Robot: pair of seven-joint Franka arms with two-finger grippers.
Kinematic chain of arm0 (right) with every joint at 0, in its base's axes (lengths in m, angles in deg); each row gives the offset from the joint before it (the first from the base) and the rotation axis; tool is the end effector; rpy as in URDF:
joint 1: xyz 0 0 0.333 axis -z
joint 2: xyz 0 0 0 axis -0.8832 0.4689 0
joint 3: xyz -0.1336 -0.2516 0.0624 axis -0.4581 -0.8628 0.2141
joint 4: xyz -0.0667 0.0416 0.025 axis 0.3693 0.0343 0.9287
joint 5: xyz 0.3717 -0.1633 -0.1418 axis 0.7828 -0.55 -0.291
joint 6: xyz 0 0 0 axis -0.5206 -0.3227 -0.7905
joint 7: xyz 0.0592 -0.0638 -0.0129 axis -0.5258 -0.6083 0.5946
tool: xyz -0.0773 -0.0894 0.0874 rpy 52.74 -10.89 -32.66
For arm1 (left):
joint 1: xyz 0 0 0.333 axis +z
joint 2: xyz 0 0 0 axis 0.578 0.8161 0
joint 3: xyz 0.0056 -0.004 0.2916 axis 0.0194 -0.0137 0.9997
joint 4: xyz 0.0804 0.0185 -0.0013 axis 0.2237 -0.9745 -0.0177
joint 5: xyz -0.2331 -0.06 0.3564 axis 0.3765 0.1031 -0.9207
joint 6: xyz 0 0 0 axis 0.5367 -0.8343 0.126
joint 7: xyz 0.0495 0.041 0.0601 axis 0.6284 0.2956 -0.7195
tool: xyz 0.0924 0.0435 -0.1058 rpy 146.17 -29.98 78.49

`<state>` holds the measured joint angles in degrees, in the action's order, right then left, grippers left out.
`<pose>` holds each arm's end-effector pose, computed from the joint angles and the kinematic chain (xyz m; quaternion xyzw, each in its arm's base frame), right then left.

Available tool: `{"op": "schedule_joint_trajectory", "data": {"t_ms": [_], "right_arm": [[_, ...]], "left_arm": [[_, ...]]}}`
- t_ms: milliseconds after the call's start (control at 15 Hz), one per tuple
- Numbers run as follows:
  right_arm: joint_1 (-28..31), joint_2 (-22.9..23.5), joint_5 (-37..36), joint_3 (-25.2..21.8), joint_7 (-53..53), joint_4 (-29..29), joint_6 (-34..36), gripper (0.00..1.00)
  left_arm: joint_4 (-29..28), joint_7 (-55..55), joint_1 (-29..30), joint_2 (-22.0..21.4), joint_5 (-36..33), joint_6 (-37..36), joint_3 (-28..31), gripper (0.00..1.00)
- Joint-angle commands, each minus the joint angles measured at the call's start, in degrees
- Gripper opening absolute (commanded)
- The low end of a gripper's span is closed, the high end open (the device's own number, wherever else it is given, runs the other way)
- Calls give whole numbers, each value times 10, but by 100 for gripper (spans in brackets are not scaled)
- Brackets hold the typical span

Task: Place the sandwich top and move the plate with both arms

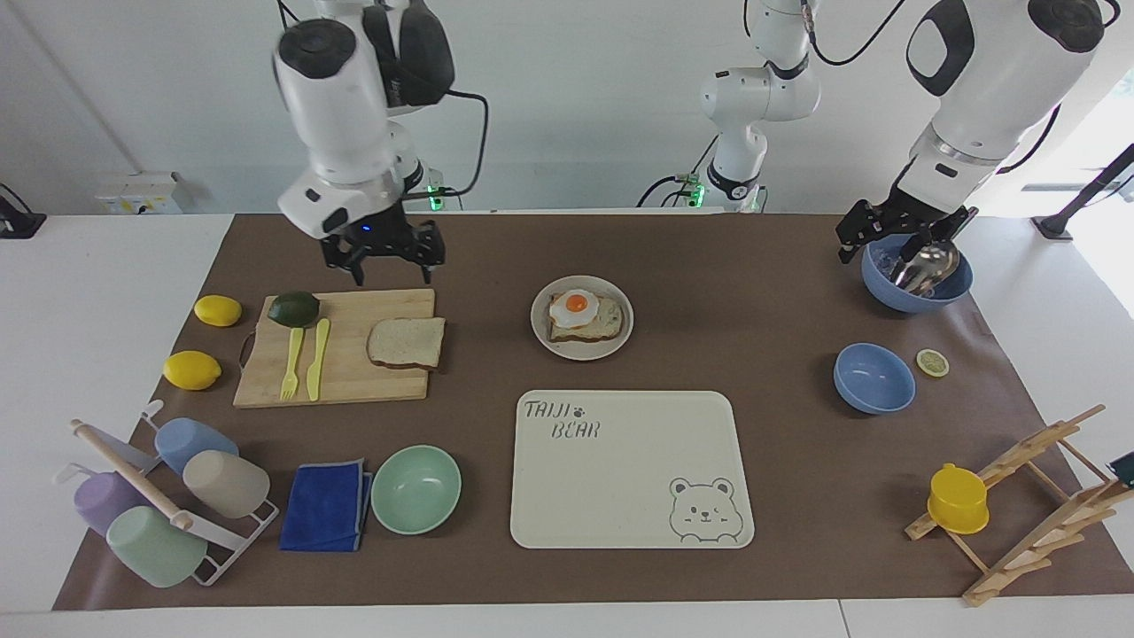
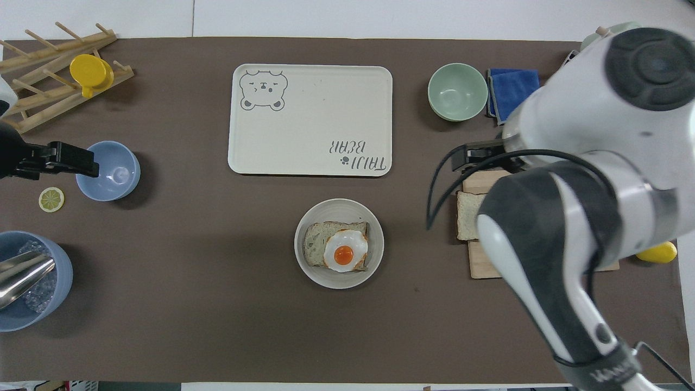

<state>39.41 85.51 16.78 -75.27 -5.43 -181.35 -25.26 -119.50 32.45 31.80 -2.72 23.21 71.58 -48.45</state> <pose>0.6022 0.2036 0.4525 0.9992 0.0117 -0.0011 0.0371 0.5864 -0.0424 0.5288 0.9996 -0.0219 -0.0098 0.0150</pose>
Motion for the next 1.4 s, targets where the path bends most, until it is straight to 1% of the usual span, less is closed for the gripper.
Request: {"op": "schedule_joint_trajectory", "data": {"t_ms": [0, 133, 200, 467, 600, 733, 867, 1000, 1133, 1333], "right_arm": [[-43, 78, -70, -4, 66, -3, -49, 100], [-71, 115, -161, -4, 98, -18, -43, 100], [-66, 122, -180, -4, 119, -35, -52, 100], [-62, 116, -185, -4, 129, -123, -83, 100], [-54, 116, -186, -4, 129, -137, -86, 100], [-48, 111, -186, -4, 129, -151, -89, 94], [-47, 104, -186, -4, 129, -173, -105, 92], [-46, 101, -186, -4, 129, -183, -107, 91], [-46, 96, -187, -4, 129, -193, -107, 86], [-46, 94, -188, -4, 129, -203, -106, 68]], "left_arm": [[-12, 6, 3, -13, -8, -4, -1, 100], [-12, 6, 3, -14, -8, -4, -1, 100], [-12, 6, 3, -14, -8, -4, -1, 100], [-12, 6, 3, -14, -8, -4, -1, 100], [-12, 6, 3, -14, -8, -4, -1, 100], [-12, 6, 3, -14, -8, -4, -1, 100], [-12, 6, 3, -14, -8, -4, -1, 100], [-12, 6, 3, -14, -8, -4, -1, 100], [-12, 6, 3, -14, -8, -4, -1, 100], [-12, 6, 3, -14, -8, -4, -1, 100]]}}
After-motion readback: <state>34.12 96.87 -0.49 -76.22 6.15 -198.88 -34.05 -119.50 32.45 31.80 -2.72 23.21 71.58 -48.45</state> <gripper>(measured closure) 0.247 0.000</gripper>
